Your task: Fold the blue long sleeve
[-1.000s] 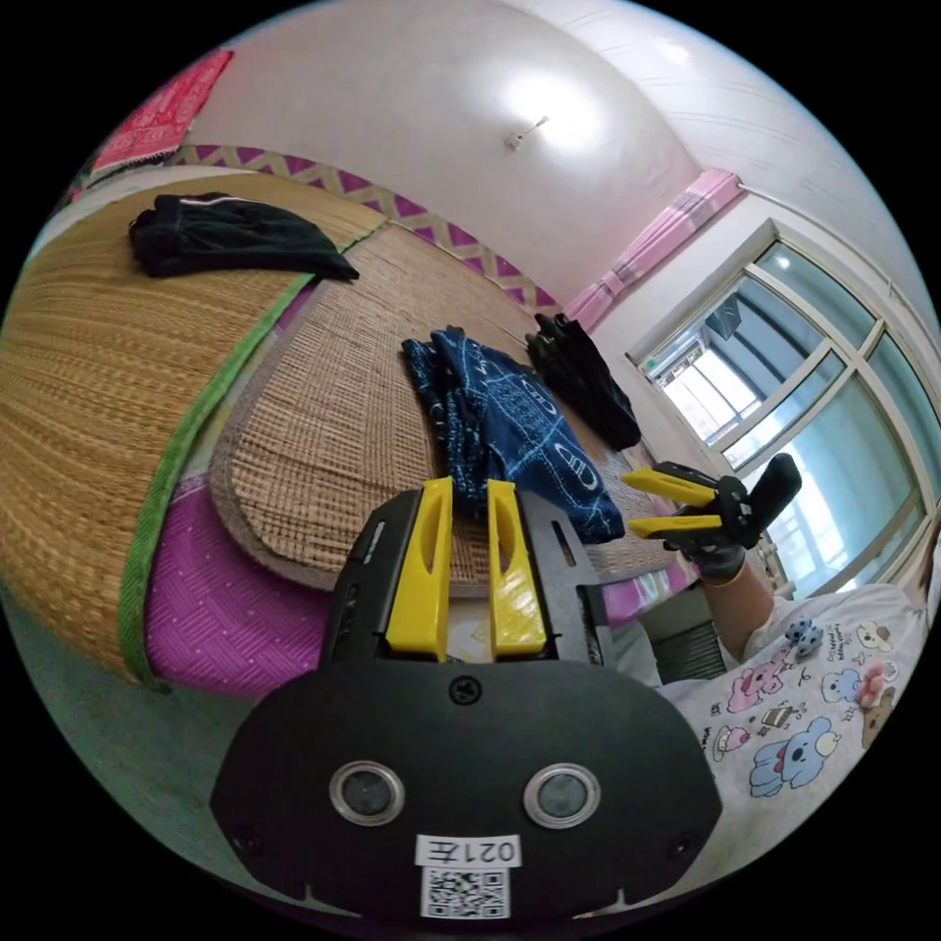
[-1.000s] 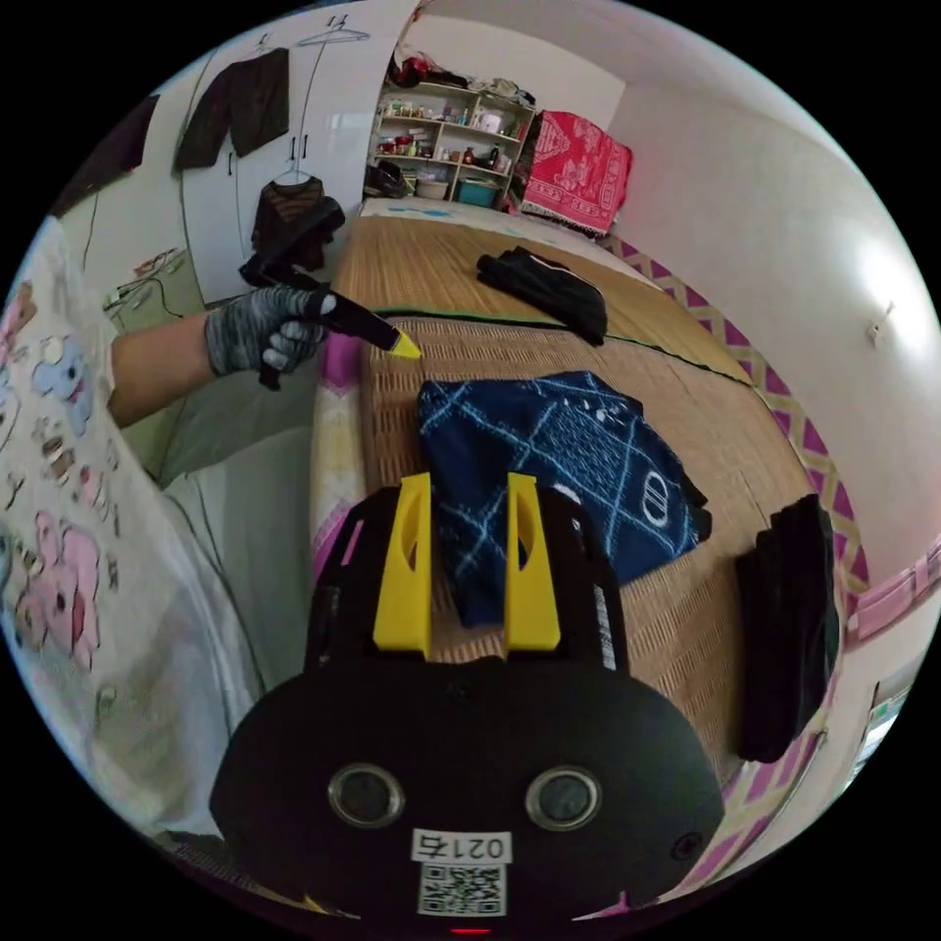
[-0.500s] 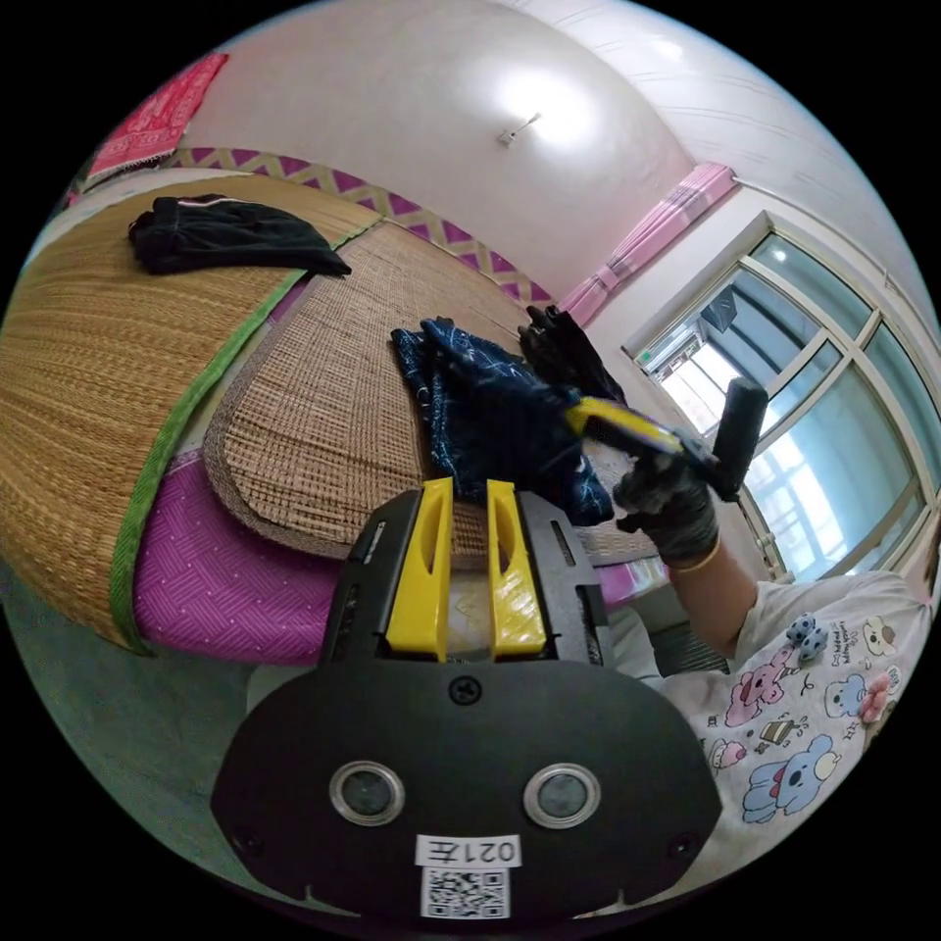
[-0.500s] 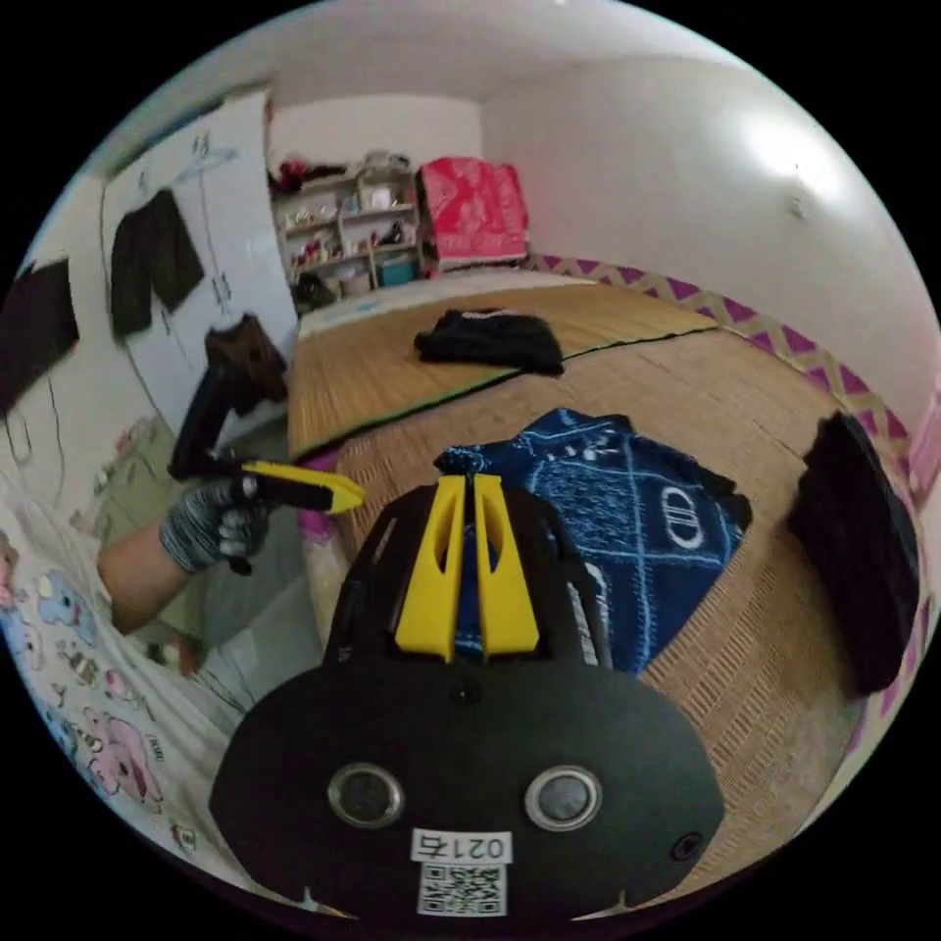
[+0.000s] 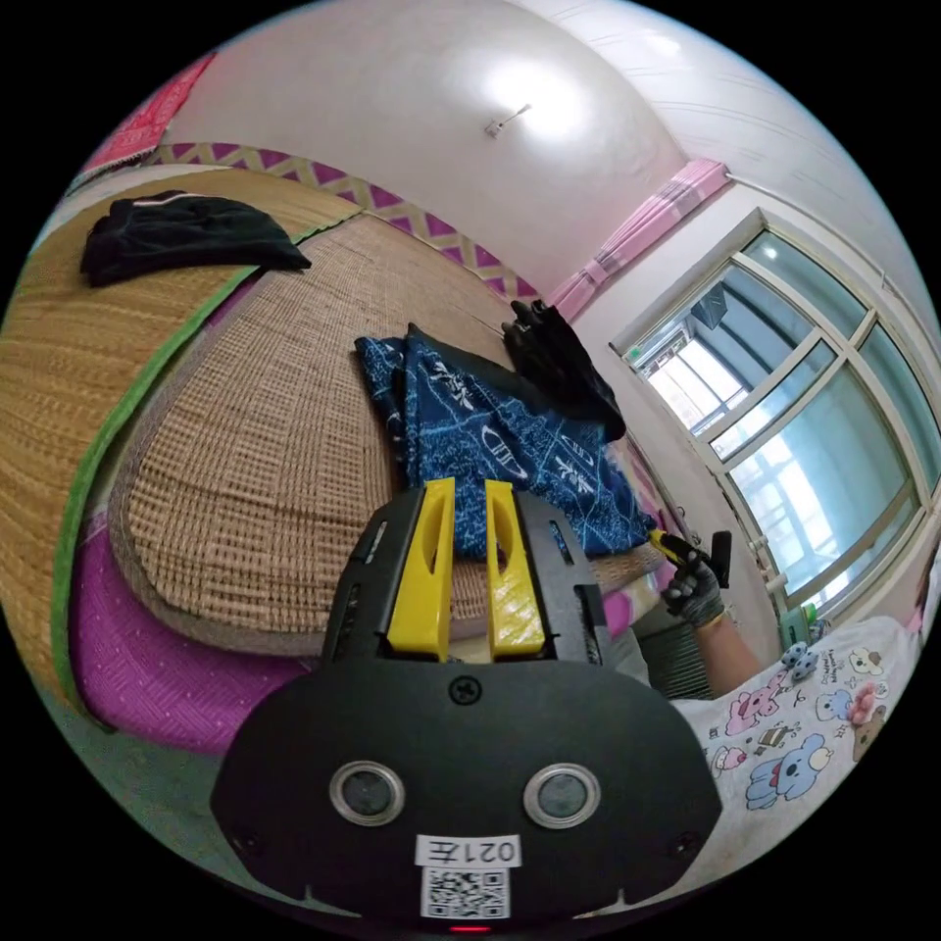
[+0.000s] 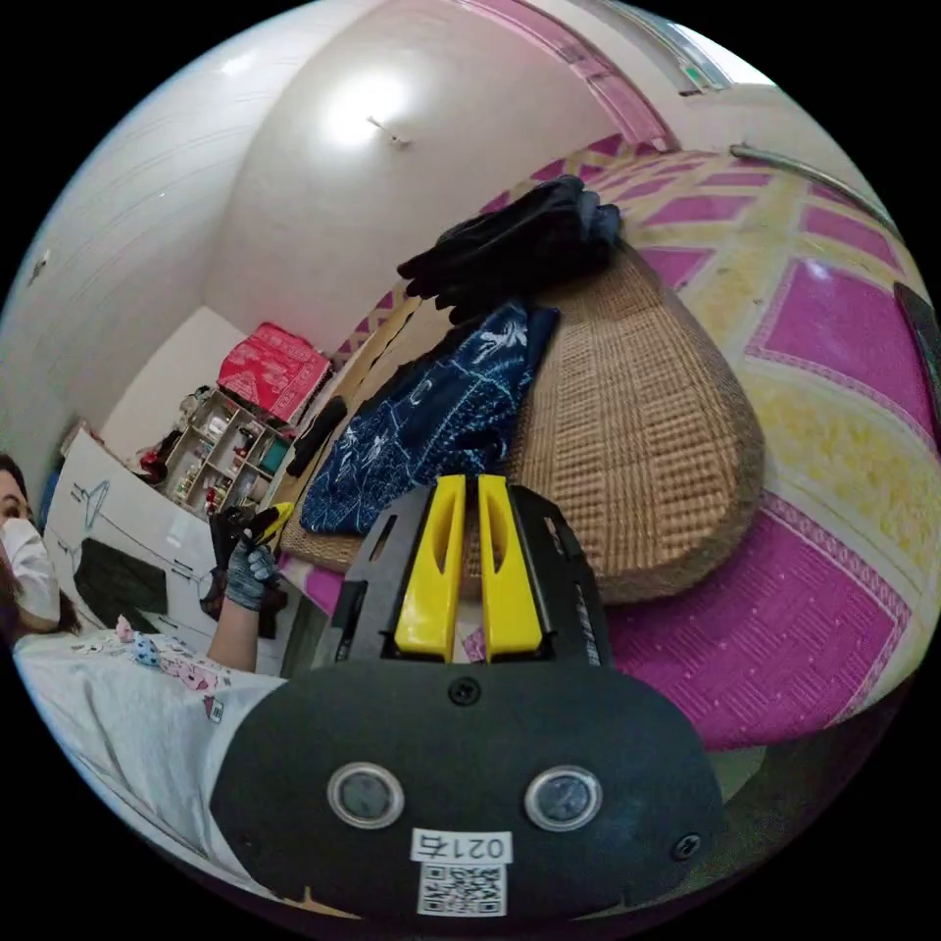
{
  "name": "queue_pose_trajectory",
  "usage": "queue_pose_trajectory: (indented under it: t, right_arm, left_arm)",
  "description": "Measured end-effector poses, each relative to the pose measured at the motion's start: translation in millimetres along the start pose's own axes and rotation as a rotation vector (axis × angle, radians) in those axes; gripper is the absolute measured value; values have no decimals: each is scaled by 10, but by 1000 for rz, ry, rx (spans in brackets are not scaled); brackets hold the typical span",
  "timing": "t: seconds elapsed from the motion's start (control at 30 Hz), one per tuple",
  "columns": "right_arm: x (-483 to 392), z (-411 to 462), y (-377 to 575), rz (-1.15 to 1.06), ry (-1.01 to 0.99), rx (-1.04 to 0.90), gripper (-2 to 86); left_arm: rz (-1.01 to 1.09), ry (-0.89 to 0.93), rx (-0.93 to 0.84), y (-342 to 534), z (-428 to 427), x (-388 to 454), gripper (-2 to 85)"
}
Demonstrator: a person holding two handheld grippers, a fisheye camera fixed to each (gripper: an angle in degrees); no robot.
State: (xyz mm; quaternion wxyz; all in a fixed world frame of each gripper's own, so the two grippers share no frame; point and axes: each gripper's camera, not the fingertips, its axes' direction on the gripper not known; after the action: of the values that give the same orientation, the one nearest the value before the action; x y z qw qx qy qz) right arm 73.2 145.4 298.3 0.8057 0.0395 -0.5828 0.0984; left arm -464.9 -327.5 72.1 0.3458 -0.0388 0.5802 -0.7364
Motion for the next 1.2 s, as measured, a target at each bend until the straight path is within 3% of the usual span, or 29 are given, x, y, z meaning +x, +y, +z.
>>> queue_pose_trajectory:
  t: [0.1, 0.27, 0.43, 0.6, 0.77, 1.0, 1.2]
  right_arm:
    - [-74, -135, -357, -101, 104, 49, 76]
    - [-85, 392, -1544, -257, 36, -48, 104]
    - [344, 1247, -2631, -160, 47, -260, 116]
    - [599, 1623, -2902, -69, -6, -371, 103]
    - [675, 1691, -2958, -30, -70, -352, 23]
    - [-13, 836, -2736, -279, -316, -192, 6]
    - [-837, -413, -1678, -605, -500, -202, 5]
  left_arm:
    - [68, 0, -15, -321, 133, 49, 54]
    - [127, -29, -91, -1074, 614, -49, 75]
    - [56, -48, -197, -1674, 1152, -383, 79]
    - [-38, 26, -279, -1916, 1572, -733, 100]
    - [-51, 89, -288, -1977, 1700, -815, 23]
    - [213, 297, -14, -1700, 808, -305, -9]
    - [554, 462, 14, -754, -358, 442, -10]
